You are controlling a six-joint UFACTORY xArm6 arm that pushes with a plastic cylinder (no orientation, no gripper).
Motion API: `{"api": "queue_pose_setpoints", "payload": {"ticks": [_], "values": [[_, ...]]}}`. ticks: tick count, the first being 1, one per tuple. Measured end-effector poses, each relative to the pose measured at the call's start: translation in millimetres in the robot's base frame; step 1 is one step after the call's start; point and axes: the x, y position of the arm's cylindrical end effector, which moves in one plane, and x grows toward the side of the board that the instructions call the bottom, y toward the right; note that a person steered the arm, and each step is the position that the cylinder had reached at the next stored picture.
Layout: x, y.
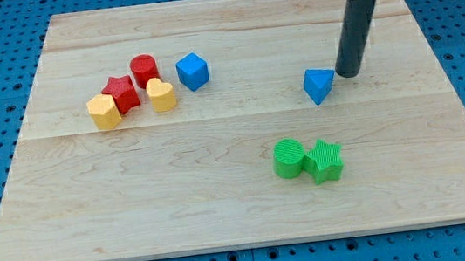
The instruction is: Drag the blue triangle to the bottom right of the blue cube
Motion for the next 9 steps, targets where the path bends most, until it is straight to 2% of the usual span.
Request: {"api": "queue_pose_setpoints", "payload": {"ticks": [1, 2, 4, 5, 6, 8, 9], "values": [[22, -40], [8, -100], [-7, -54], [-37, -79], [-38, -128], [3, -112], [16, -86]]}}
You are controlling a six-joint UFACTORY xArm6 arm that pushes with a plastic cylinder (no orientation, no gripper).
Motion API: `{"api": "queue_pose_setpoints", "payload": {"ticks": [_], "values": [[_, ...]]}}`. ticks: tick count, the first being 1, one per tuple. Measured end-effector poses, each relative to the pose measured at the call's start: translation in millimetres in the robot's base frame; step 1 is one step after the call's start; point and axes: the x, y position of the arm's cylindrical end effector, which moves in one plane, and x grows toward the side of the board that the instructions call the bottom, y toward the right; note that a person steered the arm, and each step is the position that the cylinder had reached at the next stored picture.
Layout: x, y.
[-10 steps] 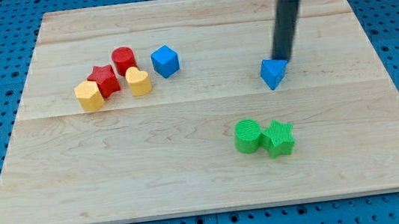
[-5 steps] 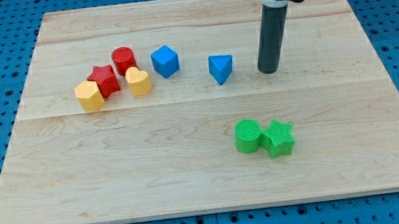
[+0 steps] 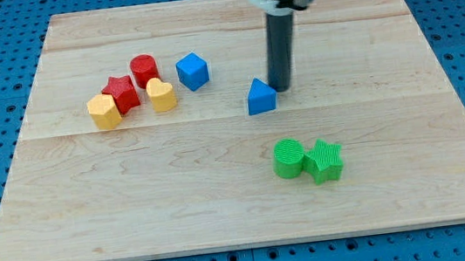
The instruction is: Drag the blue triangle to the bottom right of the blue cube
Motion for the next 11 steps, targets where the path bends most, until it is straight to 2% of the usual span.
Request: {"api": "queue_pose_setpoints", "payload": {"ticks": [1, 2, 3, 4, 5, 6, 7, 8, 9, 10, 11], "values": [[20, 20], [3, 2], [3, -47], [30, -26], [32, -10], [8, -82], [30, -88], [79, -49], [65, -100], [55, -113], [55, -84]]}}
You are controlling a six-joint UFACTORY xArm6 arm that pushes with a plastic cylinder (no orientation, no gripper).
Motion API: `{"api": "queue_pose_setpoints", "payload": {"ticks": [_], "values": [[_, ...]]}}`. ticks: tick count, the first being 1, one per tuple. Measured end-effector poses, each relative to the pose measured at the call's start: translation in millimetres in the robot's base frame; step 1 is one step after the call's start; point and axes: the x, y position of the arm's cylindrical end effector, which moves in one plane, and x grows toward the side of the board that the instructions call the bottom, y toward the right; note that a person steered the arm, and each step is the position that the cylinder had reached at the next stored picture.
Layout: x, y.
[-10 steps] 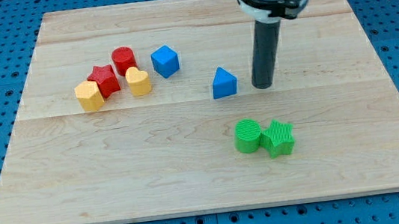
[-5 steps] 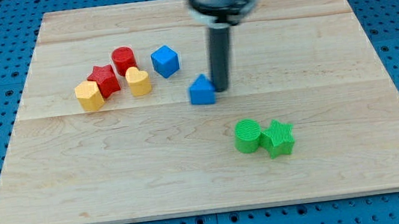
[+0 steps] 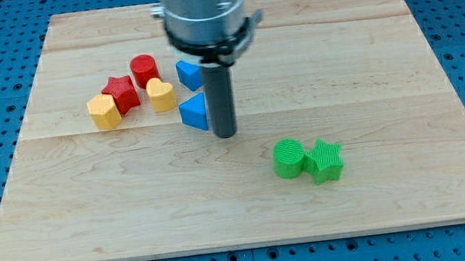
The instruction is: Drag the blue triangle to the bottom right of the blue cube
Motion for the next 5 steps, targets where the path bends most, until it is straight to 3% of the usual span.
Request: {"api": "queue_pose_setpoints", "payload": {"ticks": [1, 2, 3, 4, 5], "values": [[-3, 23], [11, -27], [-10, -80], [-19, -72], [-11, -15]]}}
